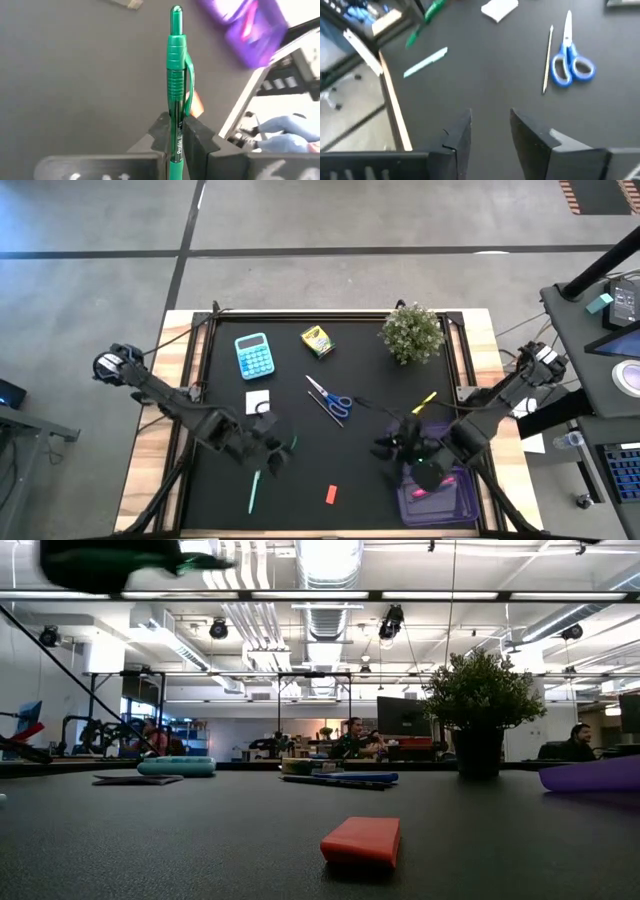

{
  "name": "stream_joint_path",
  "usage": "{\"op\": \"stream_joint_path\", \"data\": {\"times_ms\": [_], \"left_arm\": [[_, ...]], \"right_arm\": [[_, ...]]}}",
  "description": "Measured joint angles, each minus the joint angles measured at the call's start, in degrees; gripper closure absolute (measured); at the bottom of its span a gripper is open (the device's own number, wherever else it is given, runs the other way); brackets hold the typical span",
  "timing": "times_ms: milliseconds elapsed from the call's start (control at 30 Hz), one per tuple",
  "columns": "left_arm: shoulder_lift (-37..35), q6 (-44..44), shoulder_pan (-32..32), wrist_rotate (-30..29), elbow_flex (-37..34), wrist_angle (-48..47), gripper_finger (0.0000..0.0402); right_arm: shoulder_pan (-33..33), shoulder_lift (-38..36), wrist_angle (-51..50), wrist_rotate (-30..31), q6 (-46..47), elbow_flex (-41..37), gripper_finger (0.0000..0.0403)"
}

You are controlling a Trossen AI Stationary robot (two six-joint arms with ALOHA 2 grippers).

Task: Pack school essentials
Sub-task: Put the green pen into the supply box

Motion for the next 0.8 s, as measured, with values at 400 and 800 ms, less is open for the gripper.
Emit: {"op": "stream_joint_path", "data": {"times_ms": [400,800], "left_arm": [[-0.02,23.00,7.31,-0.95,1.70,26.10,0.0391],[-0.04,28.75,10.46,-1.08,3.28,30.36,0.0391]], "right_arm": [[-10.72,-0.05,17.97,-0.84,-15.51,2.98,0.0177],[-16.93,0.30,24.46,-4.28,-20.60,7.82,0.0146]]}}
